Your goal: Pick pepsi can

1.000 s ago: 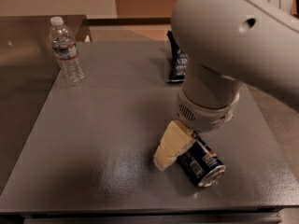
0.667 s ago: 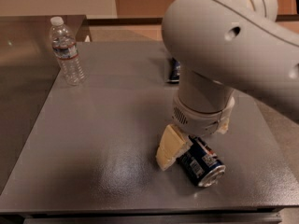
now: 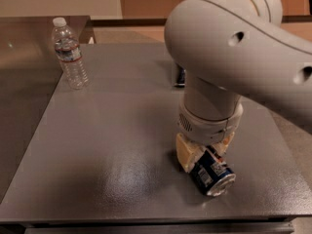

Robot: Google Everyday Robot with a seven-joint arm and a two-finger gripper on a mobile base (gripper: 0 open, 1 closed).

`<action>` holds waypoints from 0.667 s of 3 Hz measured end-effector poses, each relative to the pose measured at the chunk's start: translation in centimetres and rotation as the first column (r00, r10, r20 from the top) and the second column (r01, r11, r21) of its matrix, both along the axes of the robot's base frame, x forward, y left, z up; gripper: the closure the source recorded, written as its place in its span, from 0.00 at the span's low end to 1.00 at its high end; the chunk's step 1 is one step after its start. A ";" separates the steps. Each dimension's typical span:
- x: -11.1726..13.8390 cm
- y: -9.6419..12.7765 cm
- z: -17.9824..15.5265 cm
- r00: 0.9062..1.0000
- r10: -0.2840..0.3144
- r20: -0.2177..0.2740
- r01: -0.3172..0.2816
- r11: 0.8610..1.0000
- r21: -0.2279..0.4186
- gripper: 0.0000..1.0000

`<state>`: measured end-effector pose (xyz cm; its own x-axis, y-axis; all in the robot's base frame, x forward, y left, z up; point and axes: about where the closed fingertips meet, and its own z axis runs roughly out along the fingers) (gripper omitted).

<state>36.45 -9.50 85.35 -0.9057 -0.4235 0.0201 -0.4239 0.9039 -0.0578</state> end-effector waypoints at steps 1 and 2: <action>0.4 -0.1 1.5 1.000 0.007 0.025 -0.007 1.000 0.006 0.87; 1.5 -0.1 4.5 0.996 0.046 0.081 -0.047 0.999 0.008 1.00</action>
Offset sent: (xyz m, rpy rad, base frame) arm 0.0281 -0.0069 0.0852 -0.0003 -0.1260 0.1026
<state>37.92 -9.58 89.85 -0.8836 -0.4649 -0.0562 -0.4597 0.8840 -0.0849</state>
